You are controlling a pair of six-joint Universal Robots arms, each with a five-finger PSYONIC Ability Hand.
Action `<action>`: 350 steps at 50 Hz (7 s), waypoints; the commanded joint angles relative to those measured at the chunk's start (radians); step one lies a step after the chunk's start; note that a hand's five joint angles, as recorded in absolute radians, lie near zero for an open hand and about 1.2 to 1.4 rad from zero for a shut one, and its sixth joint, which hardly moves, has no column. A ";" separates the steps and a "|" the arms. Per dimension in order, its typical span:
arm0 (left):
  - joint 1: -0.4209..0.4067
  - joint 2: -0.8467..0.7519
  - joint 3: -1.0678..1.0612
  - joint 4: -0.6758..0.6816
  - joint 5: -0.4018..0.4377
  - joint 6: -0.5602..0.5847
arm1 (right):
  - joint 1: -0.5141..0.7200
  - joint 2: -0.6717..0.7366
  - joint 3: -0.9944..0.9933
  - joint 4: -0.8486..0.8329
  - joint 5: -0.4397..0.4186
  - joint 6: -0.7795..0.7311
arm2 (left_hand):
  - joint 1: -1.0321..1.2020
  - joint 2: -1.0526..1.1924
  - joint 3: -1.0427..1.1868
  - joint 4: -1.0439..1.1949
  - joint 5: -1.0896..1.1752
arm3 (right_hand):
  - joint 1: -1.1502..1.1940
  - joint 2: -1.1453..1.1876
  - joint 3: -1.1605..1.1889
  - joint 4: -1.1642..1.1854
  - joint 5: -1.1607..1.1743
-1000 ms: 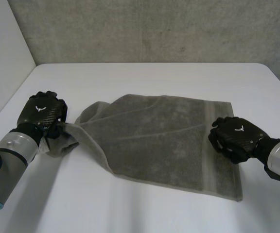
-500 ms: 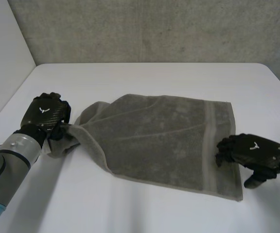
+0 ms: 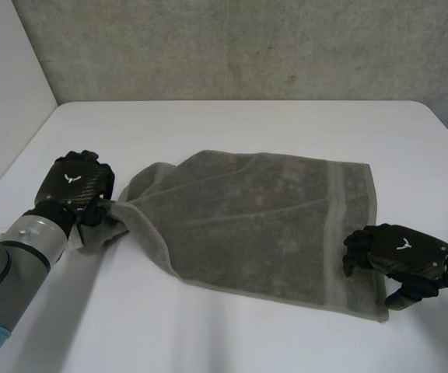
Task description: Fold the towel.
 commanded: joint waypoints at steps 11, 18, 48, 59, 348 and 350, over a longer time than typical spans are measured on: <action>0.000 -0.001 0.000 0.001 0.000 0.000 | 0.000 0.028 0.027 -0.067 -0.001 0.003 | -0.010 -0.015 -0.058 -0.066 -0.009 | 0.087 0.084 -0.053 -0.076 0.079; 0.000 -0.001 0.000 -0.001 0.000 0.000 | 0.006 0.052 0.036 -0.091 -0.002 0.003 | -0.009 -0.015 -0.058 -0.066 -0.009 | 0.084 0.081 -0.053 -0.076 0.076; -0.005 -0.003 0.000 -0.001 0.000 0.000 | 0.017 0.103 0.033 -0.136 0.001 0.012 | -0.015 -0.021 -0.058 -0.066 -0.015 | 0.476 0.473 -0.053 -0.076 0.468; -0.003 0.000 0.000 -0.001 0.000 -0.003 | 0.063 0.013 -0.025 -0.122 -0.010 0.188 | -0.018 -0.023 -0.058 -0.066 -0.018 | 0.788 0.785 -0.053 -0.076 0.780; 0.133 -0.018 0.083 -0.036 0.094 -0.256 | 0.505 -0.058 -0.088 -0.729 0.858 1.350 | 0.366 0.361 -0.058 -0.066 0.366 | 0.278 0.275 -0.053 -0.076 0.270; 0.133 -0.017 0.081 -0.036 0.094 -0.255 | 0.488 -0.070 -0.081 -0.728 0.857 1.350 | 0.366 0.361 -0.058 -0.066 0.366 | 0.295 0.293 -0.053 -0.076 0.287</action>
